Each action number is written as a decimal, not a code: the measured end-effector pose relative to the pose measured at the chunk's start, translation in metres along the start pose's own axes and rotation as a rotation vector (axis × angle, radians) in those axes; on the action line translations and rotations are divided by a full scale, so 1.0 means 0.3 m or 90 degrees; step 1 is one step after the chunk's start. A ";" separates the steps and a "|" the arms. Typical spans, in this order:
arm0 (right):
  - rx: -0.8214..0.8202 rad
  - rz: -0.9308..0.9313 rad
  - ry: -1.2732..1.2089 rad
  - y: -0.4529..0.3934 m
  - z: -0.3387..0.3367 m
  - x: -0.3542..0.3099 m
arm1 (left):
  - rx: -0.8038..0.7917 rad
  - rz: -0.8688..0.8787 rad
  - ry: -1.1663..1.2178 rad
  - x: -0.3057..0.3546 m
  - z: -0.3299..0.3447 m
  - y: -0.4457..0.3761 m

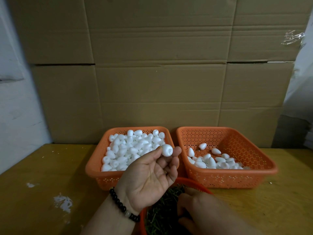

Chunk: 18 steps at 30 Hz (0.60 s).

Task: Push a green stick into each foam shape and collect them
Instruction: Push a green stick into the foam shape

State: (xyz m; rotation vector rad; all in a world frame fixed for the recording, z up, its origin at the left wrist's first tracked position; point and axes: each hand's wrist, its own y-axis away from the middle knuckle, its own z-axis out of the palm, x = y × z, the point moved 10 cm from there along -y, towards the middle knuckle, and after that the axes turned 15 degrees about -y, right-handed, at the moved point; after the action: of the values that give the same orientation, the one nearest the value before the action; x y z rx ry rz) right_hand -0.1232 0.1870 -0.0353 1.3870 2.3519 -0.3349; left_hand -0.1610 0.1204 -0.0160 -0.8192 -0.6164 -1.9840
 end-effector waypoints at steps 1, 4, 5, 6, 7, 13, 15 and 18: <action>0.001 0.004 -0.009 0.000 -0.004 0.002 | 0.001 -0.002 0.007 0.000 0.002 0.001; 0.012 0.012 -0.035 0.003 -0.023 0.007 | 0.003 -0.007 0.025 -0.002 0.005 0.003; 0.020 0.016 -0.042 0.006 -0.033 0.009 | 0.005 -0.006 0.029 -0.002 0.004 0.003; 0.031 0.019 -0.050 0.010 -0.043 0.011 | 0.007 -0.005 0.030 -0.002 0.003 0.004; 0.040 0.022 -0.058 0.015 -0.052 0.013 | 0.010 -0.004 0.028 -0.002 0.002 0.004; 0.111 0.022 -0.118 0.032 -0.109 0.009 | 0.034 0.012 0.004 0.000 -0.013 0.003; 0.124 0.024 -0.147 0.036 -0.118 0.010 | 0.037 0.030 -0.006 0.006 -0.016 0.002; 0.124 0.019 -0.175 0.036 -0.121 0.009 | 0.031 0.059 -0.039 0.018 -0.011 0.003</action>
State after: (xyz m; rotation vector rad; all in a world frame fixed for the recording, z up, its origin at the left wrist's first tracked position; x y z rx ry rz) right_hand -0.1224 0.2087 -0.0041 1.3615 2.1154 -0.7154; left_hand -0.1633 0.1147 -0.0140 -0.8663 -0.6491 -1.8587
